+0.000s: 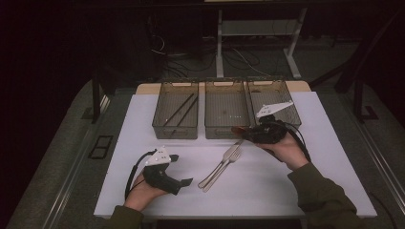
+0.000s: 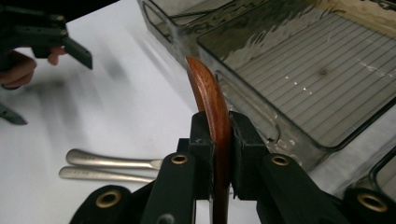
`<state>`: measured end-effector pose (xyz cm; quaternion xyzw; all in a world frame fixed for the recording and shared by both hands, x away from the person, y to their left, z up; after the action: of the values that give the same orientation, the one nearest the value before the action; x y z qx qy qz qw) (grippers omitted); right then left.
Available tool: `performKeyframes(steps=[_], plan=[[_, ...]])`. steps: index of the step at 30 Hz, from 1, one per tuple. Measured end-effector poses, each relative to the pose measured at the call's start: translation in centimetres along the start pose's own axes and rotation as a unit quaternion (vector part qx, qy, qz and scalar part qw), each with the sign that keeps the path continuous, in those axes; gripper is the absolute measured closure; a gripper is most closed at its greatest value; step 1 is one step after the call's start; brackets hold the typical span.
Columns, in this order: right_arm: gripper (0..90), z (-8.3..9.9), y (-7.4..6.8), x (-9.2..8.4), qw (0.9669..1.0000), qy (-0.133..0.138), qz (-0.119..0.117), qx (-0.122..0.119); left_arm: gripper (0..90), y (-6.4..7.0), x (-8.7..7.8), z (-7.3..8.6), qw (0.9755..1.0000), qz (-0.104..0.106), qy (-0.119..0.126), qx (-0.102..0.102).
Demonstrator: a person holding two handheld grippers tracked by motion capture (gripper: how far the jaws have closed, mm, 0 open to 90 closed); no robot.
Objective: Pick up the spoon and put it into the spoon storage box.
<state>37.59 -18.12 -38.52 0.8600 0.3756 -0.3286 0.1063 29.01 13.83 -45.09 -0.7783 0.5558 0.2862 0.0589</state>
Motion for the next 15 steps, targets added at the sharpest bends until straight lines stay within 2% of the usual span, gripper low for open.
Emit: performKeyframes(steps=[4, 15], plan=[[79.6, -0.9, 0.4, 0.4, 0.9999, 0.003, 0.006, 0.009, 0.0, 0.1, 0.0, 0.0, 1.0, -0.001, 0.002, 0.004], [79.6, -4.4, 1.0, 1.7, 0.9996, -0.002, 0.027, 0.011, 0.0, 0.3, 0.0, -0.1, 1.0, -0.002, 0.003, 0.009]])
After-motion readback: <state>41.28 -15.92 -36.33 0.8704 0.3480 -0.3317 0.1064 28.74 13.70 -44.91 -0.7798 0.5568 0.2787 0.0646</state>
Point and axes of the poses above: each handheld gripper's, and its own axes: x roughly forward along the jaws, z roughly out of its underside, y roughly to its right, the point moved 3 cm from there along x, roughly forward along the jaws, and after that the axes turned 10 degrees about z, right-handed, at the moved point
